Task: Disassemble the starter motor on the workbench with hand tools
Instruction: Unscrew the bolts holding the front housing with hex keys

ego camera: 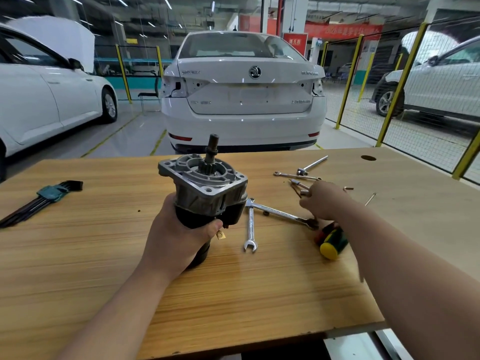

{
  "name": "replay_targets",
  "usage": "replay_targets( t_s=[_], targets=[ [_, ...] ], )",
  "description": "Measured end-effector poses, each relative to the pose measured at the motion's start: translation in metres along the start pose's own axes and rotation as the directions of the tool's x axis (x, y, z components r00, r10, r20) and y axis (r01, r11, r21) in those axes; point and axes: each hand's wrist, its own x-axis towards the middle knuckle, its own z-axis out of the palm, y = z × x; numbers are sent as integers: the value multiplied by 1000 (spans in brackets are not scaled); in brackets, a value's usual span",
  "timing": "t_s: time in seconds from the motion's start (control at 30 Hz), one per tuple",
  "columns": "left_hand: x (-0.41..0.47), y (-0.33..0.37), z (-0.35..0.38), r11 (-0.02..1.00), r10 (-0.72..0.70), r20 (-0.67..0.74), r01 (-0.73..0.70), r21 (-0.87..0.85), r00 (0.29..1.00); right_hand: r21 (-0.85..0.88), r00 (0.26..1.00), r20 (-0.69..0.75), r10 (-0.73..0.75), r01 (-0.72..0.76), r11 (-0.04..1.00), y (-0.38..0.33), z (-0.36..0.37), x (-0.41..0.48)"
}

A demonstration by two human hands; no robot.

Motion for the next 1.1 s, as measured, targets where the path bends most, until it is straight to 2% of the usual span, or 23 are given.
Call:
replay_targets(
  t_s=[0.03,0.07,0.1,0.17,0.2,0.23,0.27,0.3,0.37,0.4,0.47,0.63,0.7,0.83,0.97,1.1],
  targets=[
    [-1,0,0,1000,5,-2,-5,5,1000,183,998,-55,-38,48,982,0,-1,-3],
    [-1,-1,0,1000,8,-4,-8,9,1000,388,990,-117,-76,116,914,-2,-4,-9],
    [-1,-1,1,1000,11,-5,-11,10,1000,580,980,-168,-104,184,794,-6,-7,-17],
    [-1,-2,1,1000,12,-14,-12,20,1000,872,971,-189,-148,235,430,-20,-13,-34],
    [-1,-2,1,1000,11,-22,-10,26,1000,959,973,-155,-173,190,209,-27,-14,-42],
    [-1,-1,0,1000,7,-31,-6,30,1000,995,973,-101,-207,104,7,-34,-15,-50],
    [-1,-1,-1,1000,3,-38,-2,26,999,989,968,-47,-246,11,-145,-41,-14,-56],
    [-2,-1,-1,1000,-3,-44,4,16,999,967,962,-7,-273,-63,-248,-47,-13,-62],
    [-7,2,-3,1000,-4,-63,4,-4,998,916,954,35,-298,-150,-372,-57,-8,-71],
    [-9,3,-4,1000,2,-78,-3,-7,997,904,951,36,-308,-162,-395,-62,-3,-75],
    [-15,4,-6,1000,29,-110,-29,-5,993,930,956,0,-294,-108,-351,-71,10,-82],
    [-23,8,-5,995,92,-135,-88,35,987,986,980,-163,-115,158,-58,-83,25,-92],
    [-24,8,-4,995,102,-138,-98,33,985,981,974,-192,-118,194,5,-84,19,-92],
    [-21,7,-6,996,87,-89,-84,44,992,986,963,-164,-212,158,-46,-95,8,-93],
    [-17,6,-5,997,78,-127,-74,36,989,996,987,-85,-136,86,4,-127,12,-95],
    [-10,0,-6,995,85,-128,-77,70,988,981,989,53,-142,-78,-175,-149,12,-97]
  ],
)
